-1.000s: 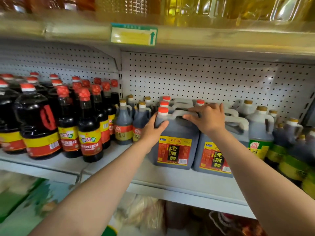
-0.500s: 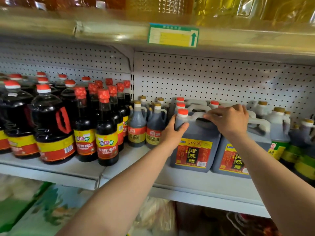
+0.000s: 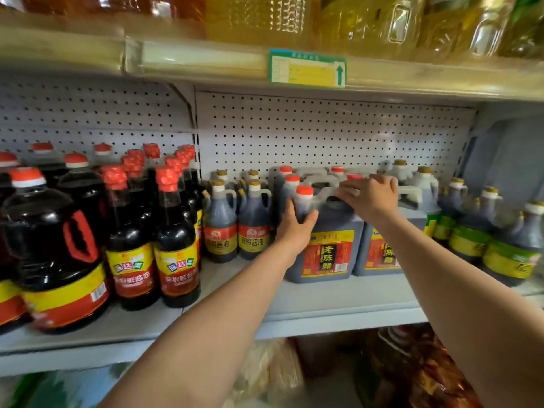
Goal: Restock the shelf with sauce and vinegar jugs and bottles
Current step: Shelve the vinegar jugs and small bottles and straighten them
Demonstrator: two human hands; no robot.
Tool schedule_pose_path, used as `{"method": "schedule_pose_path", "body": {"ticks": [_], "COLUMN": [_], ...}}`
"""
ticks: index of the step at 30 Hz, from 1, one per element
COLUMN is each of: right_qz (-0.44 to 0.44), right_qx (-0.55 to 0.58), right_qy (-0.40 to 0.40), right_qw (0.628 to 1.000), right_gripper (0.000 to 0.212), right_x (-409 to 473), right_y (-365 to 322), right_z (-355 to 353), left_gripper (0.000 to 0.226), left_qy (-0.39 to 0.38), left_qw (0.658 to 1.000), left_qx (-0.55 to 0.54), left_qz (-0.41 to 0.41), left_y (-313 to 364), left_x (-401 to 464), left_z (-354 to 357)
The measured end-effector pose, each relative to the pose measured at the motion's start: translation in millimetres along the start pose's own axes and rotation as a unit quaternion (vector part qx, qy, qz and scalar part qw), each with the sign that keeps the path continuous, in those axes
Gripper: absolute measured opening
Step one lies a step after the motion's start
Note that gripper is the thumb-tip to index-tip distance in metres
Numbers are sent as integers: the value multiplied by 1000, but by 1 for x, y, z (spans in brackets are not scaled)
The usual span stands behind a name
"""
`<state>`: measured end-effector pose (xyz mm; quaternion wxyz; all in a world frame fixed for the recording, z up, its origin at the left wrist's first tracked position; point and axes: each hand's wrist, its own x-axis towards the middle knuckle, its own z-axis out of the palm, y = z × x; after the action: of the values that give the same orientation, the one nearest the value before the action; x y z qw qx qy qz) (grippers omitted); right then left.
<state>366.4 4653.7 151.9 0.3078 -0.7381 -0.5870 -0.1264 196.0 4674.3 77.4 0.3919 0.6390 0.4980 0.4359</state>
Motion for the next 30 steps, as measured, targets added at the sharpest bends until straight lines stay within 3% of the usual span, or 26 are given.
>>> {"method": "schedule_pose_path", "body": {"ticks": [2,5,9,12,16,20,26,28,30], "right_qz": [9,5,-32,-51,-30,-9,21,43,59], "right_qx": [-8,69,157,224,326,391,482,486,448], "right_qy": [20,71,75,31,-89,-218,-259,-253,-235], "right_qw": [1000,995,984,973,941,894,837,835,860], "right_gripper": [47,50,38,39,44,64,78,78,77], "right_x": [-11,-33,-67,-99,-145,-186,-203,-206,-207], "right_y": [-14,-43,-85,-116,-157,-196,-235,-243,-248], "right_z": [1,1,9,29,76,120,154,159,161], "left_gripper": [79,76,59,29,16,43,68,75,77], "left_qy": [-12,18,30,106,253,342,293,288,284], "left_qw": [1000,999,995,987,955,934,954,956,956], "left_qx": [-14,-18,-83,-89,-93,-15,62,63,66], "left_qz": [4,24,54,83,127,103,10,-16,-40], "left_y": [-3,-14,-46,-75,-104,-125,-146,-149,-153], "left_x": [-8,-26,-74,-115,-155,-159,-144,-138,-132], "left_z": [-9,-24,-64,-104,-165,-222,-249,-251,-253]}}
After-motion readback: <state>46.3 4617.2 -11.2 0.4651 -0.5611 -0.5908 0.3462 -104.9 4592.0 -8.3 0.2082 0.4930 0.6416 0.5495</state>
